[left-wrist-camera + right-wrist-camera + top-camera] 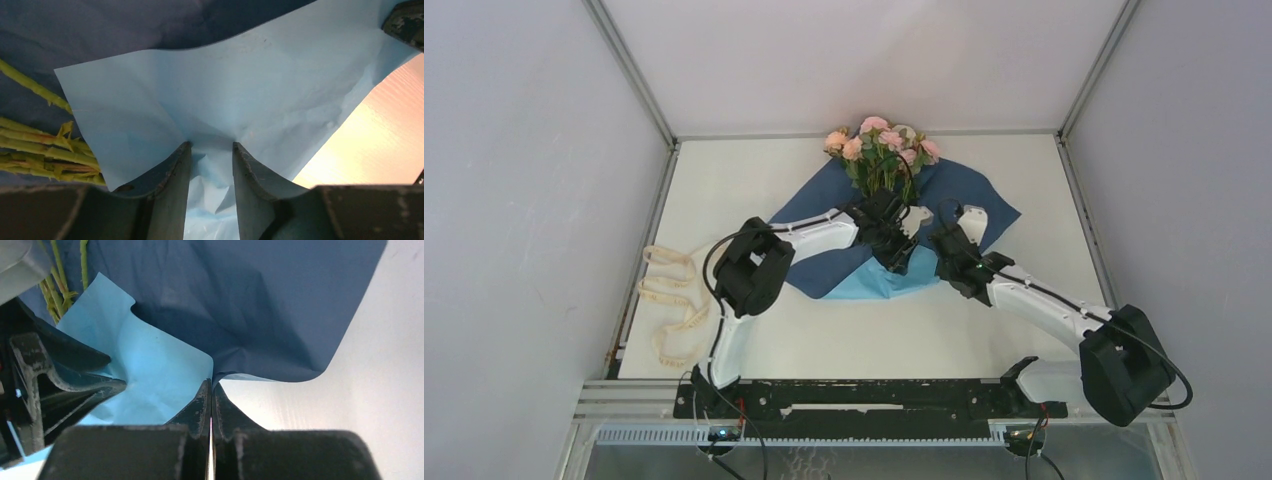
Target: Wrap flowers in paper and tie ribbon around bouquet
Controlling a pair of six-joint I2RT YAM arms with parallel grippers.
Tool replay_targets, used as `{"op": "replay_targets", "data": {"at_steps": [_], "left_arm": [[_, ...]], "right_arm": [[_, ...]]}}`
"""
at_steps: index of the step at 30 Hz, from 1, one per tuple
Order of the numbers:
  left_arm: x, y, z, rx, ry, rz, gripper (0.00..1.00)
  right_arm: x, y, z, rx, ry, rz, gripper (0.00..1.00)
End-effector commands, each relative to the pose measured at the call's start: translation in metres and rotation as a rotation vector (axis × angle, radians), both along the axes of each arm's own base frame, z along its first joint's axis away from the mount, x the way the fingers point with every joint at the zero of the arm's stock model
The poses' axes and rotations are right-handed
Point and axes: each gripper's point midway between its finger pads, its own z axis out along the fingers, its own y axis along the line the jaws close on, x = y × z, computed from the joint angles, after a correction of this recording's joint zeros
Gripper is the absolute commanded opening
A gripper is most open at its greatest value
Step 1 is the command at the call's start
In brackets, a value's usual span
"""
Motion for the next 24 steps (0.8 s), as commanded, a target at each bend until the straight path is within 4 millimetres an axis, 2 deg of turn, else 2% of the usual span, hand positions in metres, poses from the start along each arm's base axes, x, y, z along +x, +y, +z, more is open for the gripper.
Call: {"op": "replay_targets", "data": {"at_steps": [1,6,8,9,12,14,16,19,24], "left_arm": [[0.011,0.011,0.048,-0.045,-0.009,0.027,0.43],[0.015,0.032,0.088,-0.106,0.016,0.041,0.51],[0.014,0.047,0.102,-0.111,-0.001,0.05,0.53],[0.013,0.055,0.102,-0.11,0.002,0.065,0.54],[0.006,0.077,0.086,-0.089,0.048,0.112,0.54],[-0.002,0.085,0.066,-0.069,0.107,0.135,0.54],[-0.013,0.083,0.055,-0.079,0.184,0.133,0.54],[-0.03,0.072,0.05,-0.131,0.289,0.089,0.55],[-0.027,0.078,0.026,-0.071,0.296,0.106,0.57]], "right_arm": [[0.013,-0.018,0.031,-0.246,-0.097,0.057,0.0],[0.013,-0.016,0.036,-0.382,-0.082,0.136,0.0],[0.014,-0.01,0.037,-0.42,-0.082,0.187,0.0],[0.015,-0.006,0.039,-0.441,-0.089,0.216,0.0],[0.017,0.007,0.041,-0.508,-0.098,0.294,0.0],[0.019,0.015,0.041,-0.544,-0.096,0.336,0.0],[0.021,0.02,0.041,-0.58,-0.088,0.365,0.0],[0.023,0.029,0.045,-0.649,-0.089,0.406,0.0],[0.022,0.049,0.05,-0.752,-0.119,0.506,0.0]]}}
